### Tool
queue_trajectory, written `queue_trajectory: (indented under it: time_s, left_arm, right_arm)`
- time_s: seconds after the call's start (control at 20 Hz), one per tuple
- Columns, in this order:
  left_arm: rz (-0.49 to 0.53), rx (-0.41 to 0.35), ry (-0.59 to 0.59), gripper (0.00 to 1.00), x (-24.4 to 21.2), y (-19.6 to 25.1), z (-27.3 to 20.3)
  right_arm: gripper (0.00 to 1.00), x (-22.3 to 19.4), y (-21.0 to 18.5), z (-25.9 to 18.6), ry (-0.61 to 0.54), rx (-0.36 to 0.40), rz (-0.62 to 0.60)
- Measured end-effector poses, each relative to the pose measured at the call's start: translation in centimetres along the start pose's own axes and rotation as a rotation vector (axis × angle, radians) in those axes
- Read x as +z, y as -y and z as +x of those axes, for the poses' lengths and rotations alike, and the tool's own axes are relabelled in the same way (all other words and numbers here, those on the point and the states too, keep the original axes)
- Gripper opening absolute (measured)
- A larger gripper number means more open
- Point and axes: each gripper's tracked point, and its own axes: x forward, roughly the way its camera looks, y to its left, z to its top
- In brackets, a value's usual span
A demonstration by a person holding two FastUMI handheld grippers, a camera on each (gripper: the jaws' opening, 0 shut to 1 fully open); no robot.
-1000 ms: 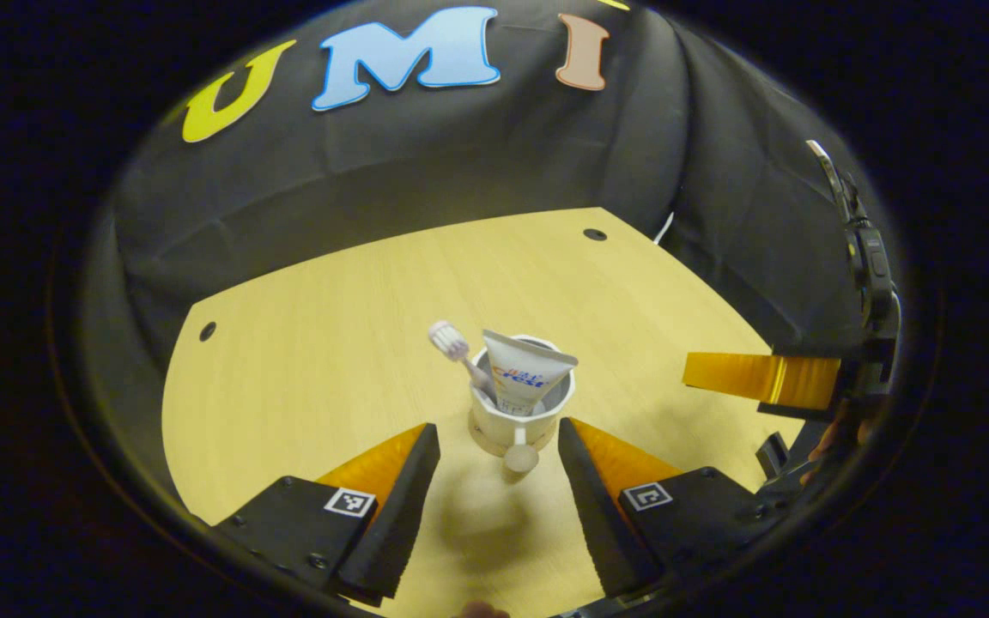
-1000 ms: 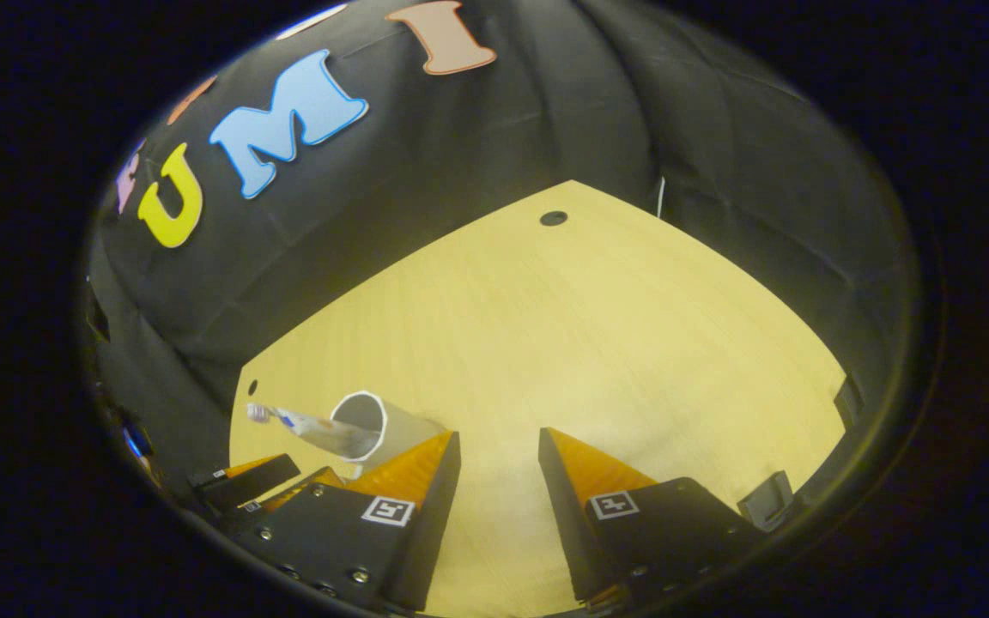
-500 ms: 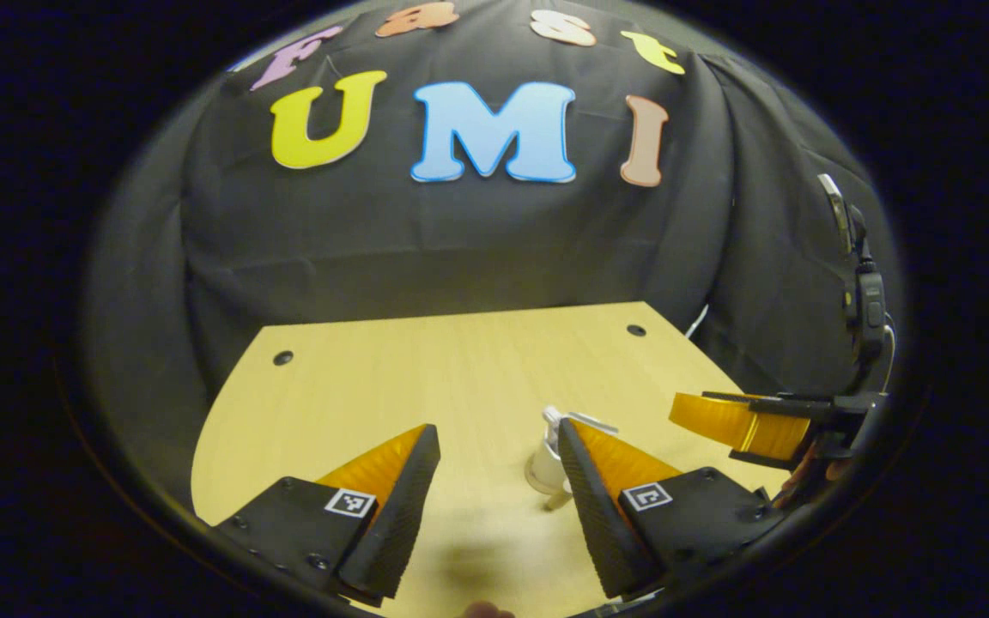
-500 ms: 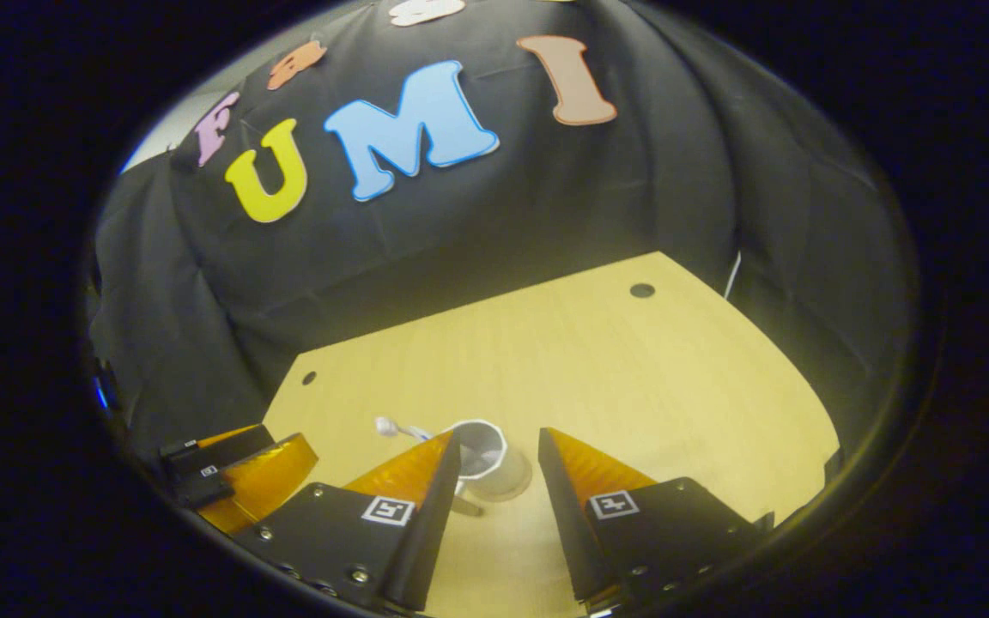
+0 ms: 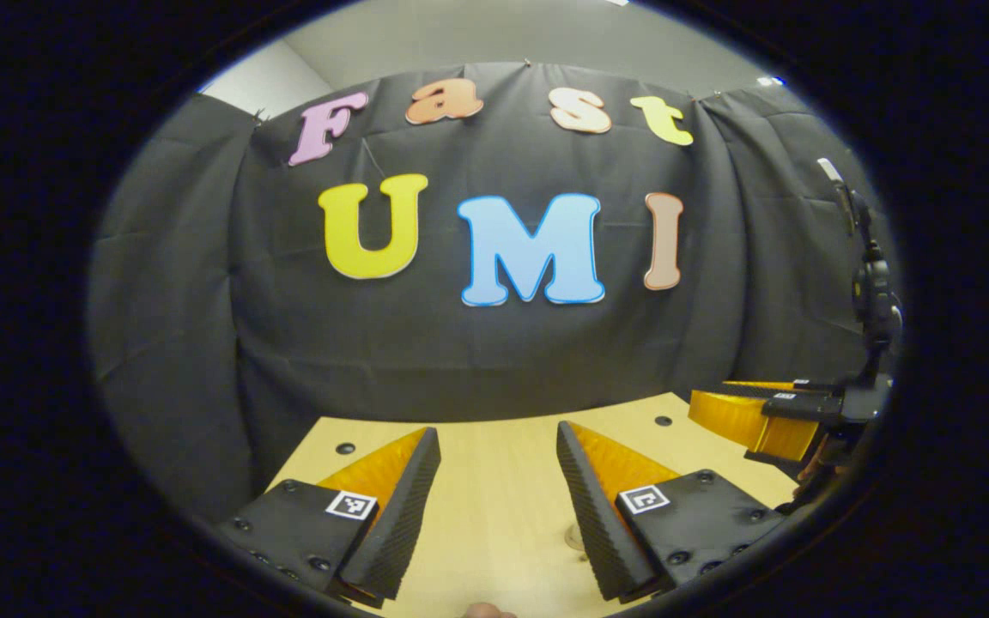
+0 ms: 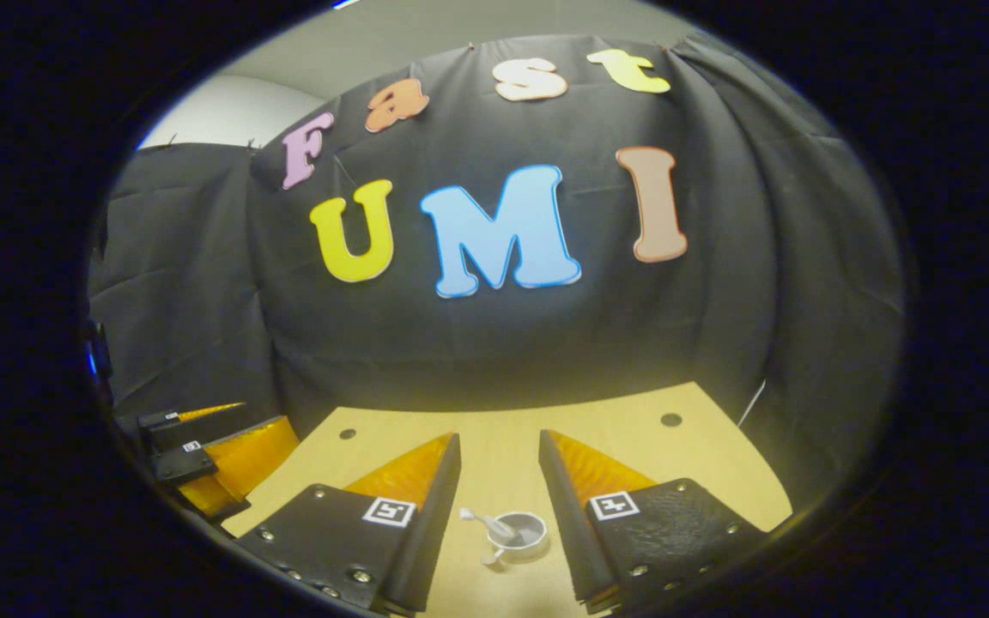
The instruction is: Put the toothbrush and toothpaste on the desktop into the cup, then pick up the cup and place it on the coaster on the desktop.
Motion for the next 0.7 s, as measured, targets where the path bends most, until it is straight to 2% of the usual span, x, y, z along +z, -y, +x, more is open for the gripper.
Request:
queue_trajectory:
  time_s: [0.2,0.3,0.35,0.7]
  left_arm:
    - [-0.005,0.037,0.09,0.9,3.8,-1.1,-2.5]
    - [-0.013,0.046,0.142,0.87,5.4,-1.4,-2.7]
    - [-0.014,0.052,0.16,0.89,5.7,-1.5,-2.7]
    - [-0.005,0.053,0.231,0.89,6.1,-1.4,-2.9]
  right_arm:
    - [0.59,4.3,-1.5,-1.8,0.123,0.006,-0.032]
    - [0.59,5.5,-1.7,-2.1,0.156,0.009,-0.036]
    - [0.59,5.9,-1.7,-2.2,0.169,0.008,-0.04]
    - [0.59,7.2,-2.6,-3.2,0.231,-0.01,-0.098]
